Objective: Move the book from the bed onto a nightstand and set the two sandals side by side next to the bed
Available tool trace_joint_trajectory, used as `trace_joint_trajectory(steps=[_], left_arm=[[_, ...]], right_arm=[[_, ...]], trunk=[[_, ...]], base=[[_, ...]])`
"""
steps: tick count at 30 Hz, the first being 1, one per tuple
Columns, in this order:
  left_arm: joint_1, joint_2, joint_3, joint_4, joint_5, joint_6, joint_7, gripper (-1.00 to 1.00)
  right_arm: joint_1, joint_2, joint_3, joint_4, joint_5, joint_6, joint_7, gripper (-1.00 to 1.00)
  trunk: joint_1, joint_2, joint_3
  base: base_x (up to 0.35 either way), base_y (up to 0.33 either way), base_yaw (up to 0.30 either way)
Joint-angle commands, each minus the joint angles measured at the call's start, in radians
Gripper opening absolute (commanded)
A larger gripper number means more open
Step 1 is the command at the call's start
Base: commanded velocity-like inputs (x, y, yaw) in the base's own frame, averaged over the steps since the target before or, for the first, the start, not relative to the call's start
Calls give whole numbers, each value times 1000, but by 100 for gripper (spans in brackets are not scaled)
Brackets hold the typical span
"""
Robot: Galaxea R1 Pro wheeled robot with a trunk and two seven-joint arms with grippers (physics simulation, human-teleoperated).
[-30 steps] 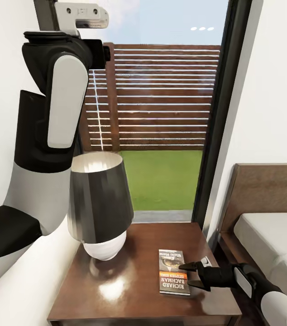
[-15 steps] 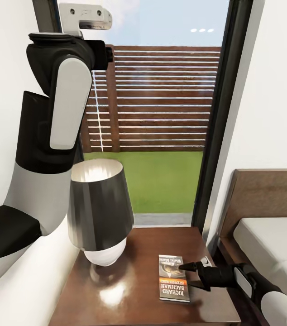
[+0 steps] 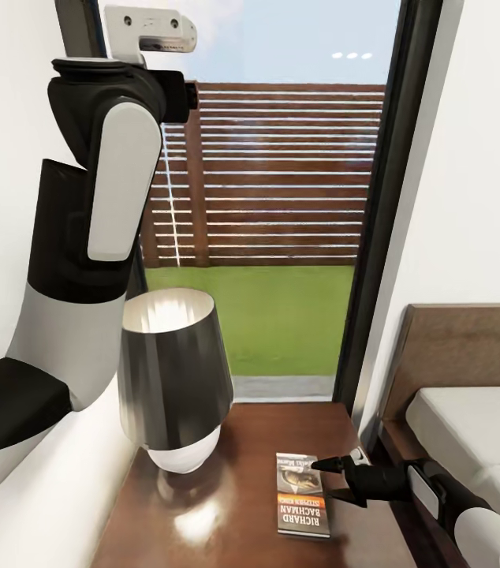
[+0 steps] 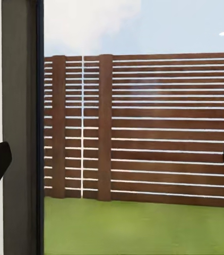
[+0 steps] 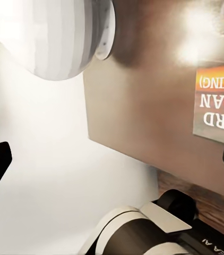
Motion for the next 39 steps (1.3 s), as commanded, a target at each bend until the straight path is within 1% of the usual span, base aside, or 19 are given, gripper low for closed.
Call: trace_joint_trajectory(steps=[1, 9, 14, 39], left_arm=[[-1, 0, -1, 0, 9, 3, 10, 100], [-1, 0, -8, 0, 9, 3, 10, 100], [-1, 0, -9, 0, 9, 3, 10, 100], [-1, 0, -10, 0, 9, 3, 10, 100]], right_arm=[[0, -1, 7, -1, -6, 3, 1, 100], [0, -2, 7, 2, -7, -35, 2, 100], [1, -3, 7, 1, -8, -44, 2, 100], [4, -9, 0, -7, -18, -51, 3, 100]], trunk=[[-4, 7, 2], [-35, 63, 27], [-54, 98, 43], [-150, 273, 121]], base=[[0, 0, 0], [0, 0, 0], [0, 0, 0], [0, 0, 0]])
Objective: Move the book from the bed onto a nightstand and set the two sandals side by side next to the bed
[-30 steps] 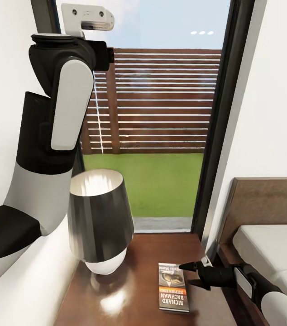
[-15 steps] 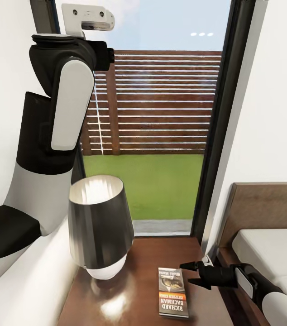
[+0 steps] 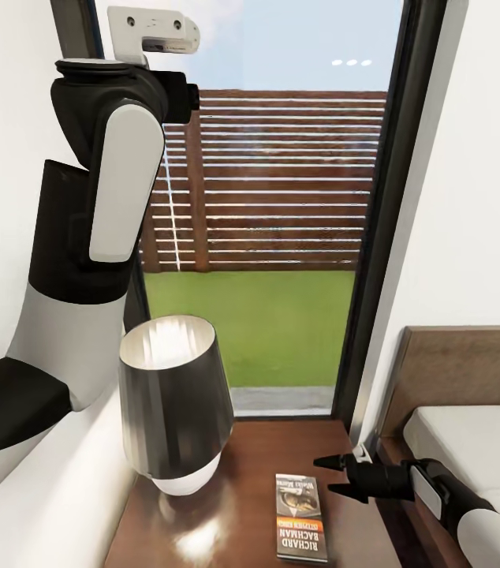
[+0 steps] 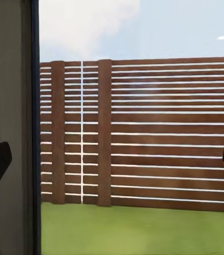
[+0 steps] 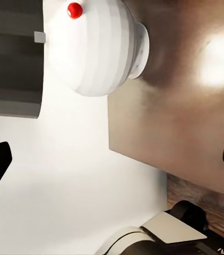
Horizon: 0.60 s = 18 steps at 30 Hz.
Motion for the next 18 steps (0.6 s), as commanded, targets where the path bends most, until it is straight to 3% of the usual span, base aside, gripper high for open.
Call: trace_joint_trajectory(steps=[1, 18], left_arm=[[-1, 0, -1, 0, 9, 3, 10, 100], [-1, 0, -1, 0, 10, 3, 10, 100]], right_arm=[[-1, -1, 7, -1, -7, 4, 1, 100], [0, 0, 7, -1, -7, 3, 1, 100]], trunk=[[-4, 7, 2], [-69, 126, 55]], base=[[0, 0, 0], [0, 0, 0]])
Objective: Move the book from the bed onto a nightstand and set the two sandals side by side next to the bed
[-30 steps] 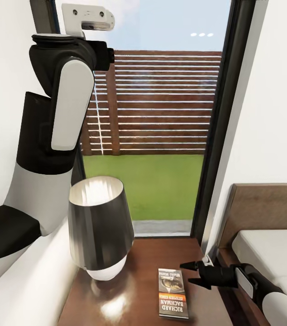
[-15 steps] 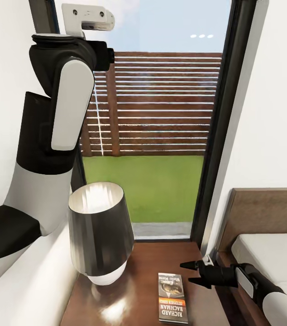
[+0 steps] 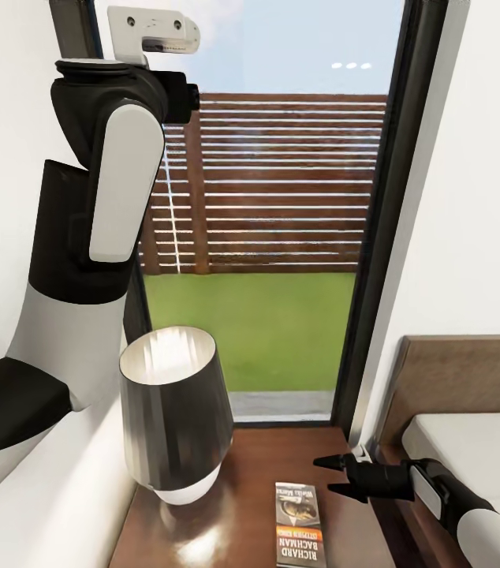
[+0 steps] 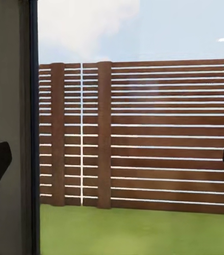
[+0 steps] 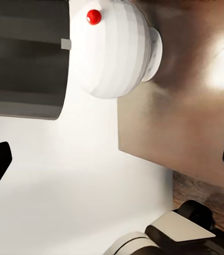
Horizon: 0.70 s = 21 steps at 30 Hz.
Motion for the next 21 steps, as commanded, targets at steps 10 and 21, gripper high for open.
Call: trace_joint_trajectory(steps=[10, 21], left_arm=[[0, 1, -1, 0, 9, 3, 10, 100], [2, 1, -1, 0, 9, 3, 10, 100]], right_arm=[[0, 0, 8, -1, -6, 3, 0, 100], [0, 1, 8, -1, -1, -5, -1, 100]], trunk=[[-39, 70, 30], [-81, 147, 65]], base=[[0, 0, 0], [0, 0, 0]])
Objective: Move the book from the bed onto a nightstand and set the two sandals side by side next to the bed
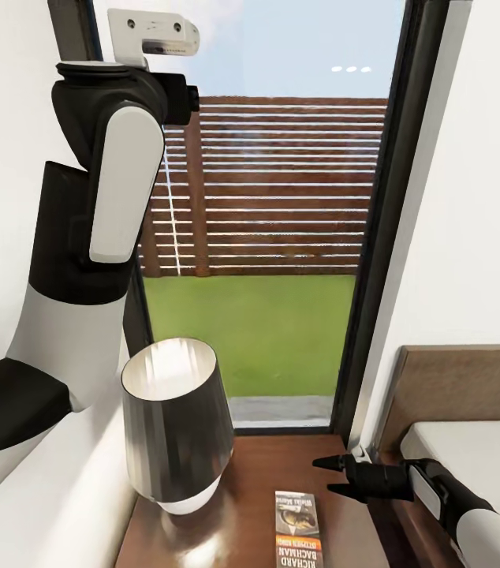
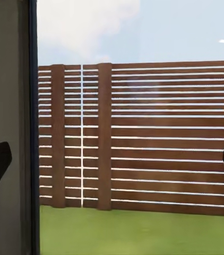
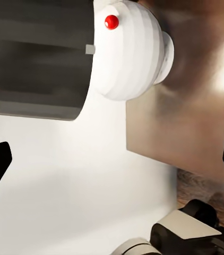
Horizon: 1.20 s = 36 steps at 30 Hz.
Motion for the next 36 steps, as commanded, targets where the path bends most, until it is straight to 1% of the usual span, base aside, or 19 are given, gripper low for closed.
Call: trace_joint_trajectory(steps=[1, 5, 9, 18, 24, 36], left_arm=[[0, 0, -1, 0, 9, 3, 10, 100], [3, 0, -1, 0, 10, 3, 10, 100], [5, -1, -4, 0, 10, 3, 10, 100], [7, 1, -26, 0, 10, 3, 10, 100], [9, 1, -34, 0, 10, 3, 10, 100], [72, 2, -61, 1, 10, 3, 10, 100]], right_arm=[[-1, -1, 7, 0, -7, -2, 0, 100], [-1, 0, 7, 1, -6, -30, -1, 100], [-1, 2, 8, 2, -5, -37, -3, 100], [-1, 4, 7, 1, -6, -44, -44, 100], [-1, 5, 7, 0, -6, -47, -54, 100], [-1, 4, 7, 0, -5, -52, -66, 100]], trunk=[[-4, 7, 2], [-19, 35, 15], [-35, 63, 27], [-69, 126, 55], [-92, 168, 74], [-138, 252, 112]], base=[[0, 0, 0], [0, 0, 0], [0, 0, 0], [0, 0, 0], [0, 0, 0], [0, 0, 0]])
